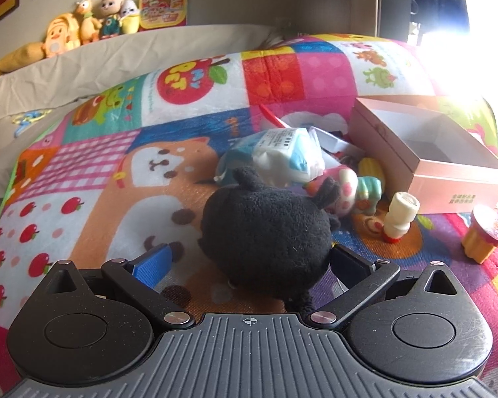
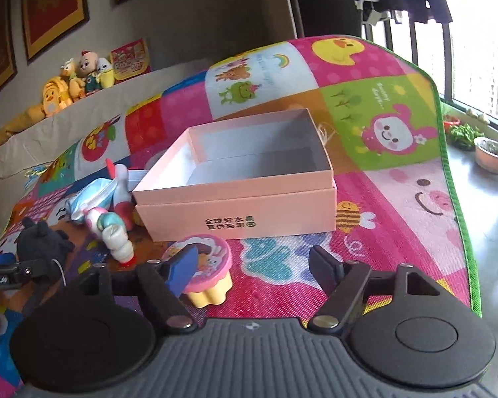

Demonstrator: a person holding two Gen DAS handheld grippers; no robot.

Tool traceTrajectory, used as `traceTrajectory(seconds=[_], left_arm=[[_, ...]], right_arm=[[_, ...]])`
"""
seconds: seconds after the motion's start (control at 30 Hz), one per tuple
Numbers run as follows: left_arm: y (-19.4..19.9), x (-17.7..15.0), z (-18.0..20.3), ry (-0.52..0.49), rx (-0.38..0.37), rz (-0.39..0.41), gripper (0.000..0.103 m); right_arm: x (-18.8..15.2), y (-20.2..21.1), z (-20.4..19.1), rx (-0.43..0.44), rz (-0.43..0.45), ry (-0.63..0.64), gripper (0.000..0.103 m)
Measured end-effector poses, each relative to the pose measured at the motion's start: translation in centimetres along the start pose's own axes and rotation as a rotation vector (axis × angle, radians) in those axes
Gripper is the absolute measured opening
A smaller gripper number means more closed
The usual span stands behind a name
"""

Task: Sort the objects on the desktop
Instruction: 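Carry the plush into the pink box with the left tool while the right tool drops the cup in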

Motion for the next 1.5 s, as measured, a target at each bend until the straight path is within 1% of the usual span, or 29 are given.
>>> traceTrajectory(seconds=[0.07,0.1,0.17,0.23,0.3,0.37,0.4,0.43,0.47,0.57,0.6,0.63,0.67,0.73,0.77,0.83,0.93,1.03,1.2,1.27,1.33,1.43,1.5], left_arm=[[-0.3,0.1,0.7,-0.037,-0.008,-0.013,0.103],[-0.7,0.2,1.2,-0.063,-0.009,-0.020,0.103],[-1.7,0.6,2.0,-0.092,0.017,-0.034,0.103],[-2.7,0.9,2.6,-0.111,0.035,-0.049,0.103],[-3.2,1.2,3.1,-0.134,0.050,-0.035,0.103],[-3.1,1.4,3.6,-0.155,0.064,0.000,0.103],[-3.0,1.5,3.7,-0.163,0.066,0.016,0.102],[-2.9,1.5,3.7,-0.171,0.076,0.029,0.091],[-2.8,1.5,3.7,-0.179,0.082,0.038,0.086],[-2.1,1.4,3.4,-0.182,0.054,0.047,0.086],[-1.7,1.3,3.3,-0.188,0.046,0.051,0.086],[-1.1,1.1,3.2,-0.197,0.037,0.058,0.085],[-0.2,0.9,3.2,-0.213,0.019,0.067,0.085],[2.3,0.3,3.4,-0.254,-0.055,0.089,0.085],[3.7,-0.1,3.6,-0.275,-0.093,0.100,0.085],[6.2,-0.9,3.8,-0.319,-0.147,0.128,0.085],[8.8,-1.5,3.8,-0.353,-0.183,0.160,0.085],[10.3,-1.3,4.2,-0.350,-0.225,0.176,0.085],[12.1,-0.5,6.5,-0.374,-0.332,0.217,0.085],[13.0,0.3,7.5,-0.376,-0.370,0.257,0.085],[13.9,2.3,8.3,-0.366,-0.390,0.326,0.085],[14.7,7.3,10.0,-0.337,-0.423,0.435,0.086],[14.3,11.7,11.7,-0.299,-0.438,0.495,0.086]], right_arm=[[0.1,0.1,-0.8,0.016,0.008,0.014,0.076],[0.0,0.1,-1.2,0.024,0.011,0.021,0.078],[-0.1,-0.3,-2.0,0.029,0.011,0.045,0.083],[-0.4,-0.7,-2.7,0.020,0.005,0.082,0.084],[-0.7,-1.0,-3.2,0.014,-0.006,0.114,0.086],[-1.1,-1.4,-3.5,0.011,-0.022,0.142,0.087],[-1.2,-1.7,-3.5,0.009,-0.032,0.156,0.087],[-1.3,-2.1,-3.6,0.005,-0.043,0.167,0.087],[-1.4,-2.5,-3.5,-0.001,-0.056,0.175,0.087],[-1.7,-3.7,-3.3,-0.015,-0.103,0.186,0.086],[-1.7,-4.0,-3.4,-0.016,-0.113,0.191,0.078],[-1.8,-4.1,-3.5,-0.011,-0.132,0.200,0.069],[-1.8,-4.1,-3.6,-0.007,-0.153,0.206,0.051],[-1.9,-3.4,-3.7,0.009,-0.175,0.201,0.043],[-2.0,-2.8,-3.9,0.019,-0.183,0.205,0.037],[-2.2,-1.1,-4.3,0.044,-0.200,0.211,0.037],[-2.3,1.7,-5.0,0.081,-0.188,0.229,0.037],[-2.0,4.2,-5.9,0.096,-0.157,0.261,0.037],[-1.4,6.9,-7.2,0.158,-0.157,0.285,0.037],[-1.0,7.9,-7.2,0.164,-0.145,0.278,0.037],[0.0,8.9,-6.9,0.164,-0.108,0.266,0.037],[3.2,10.0,-6.3,0.139,-0.010,0.259,0.037],[6.0,9.8,-5.7,0.088,0.065,0.295,0.037]])
Point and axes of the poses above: each gripper's, at about its wrist camera, not at the fingertips, and y roughly against the way its jaws point, z to its right, x to its top, the point moved 8 cm from there along -y, roughly the way its jaws point, and after that the axes turned 12 degrees about x, right-handed, at the moved point
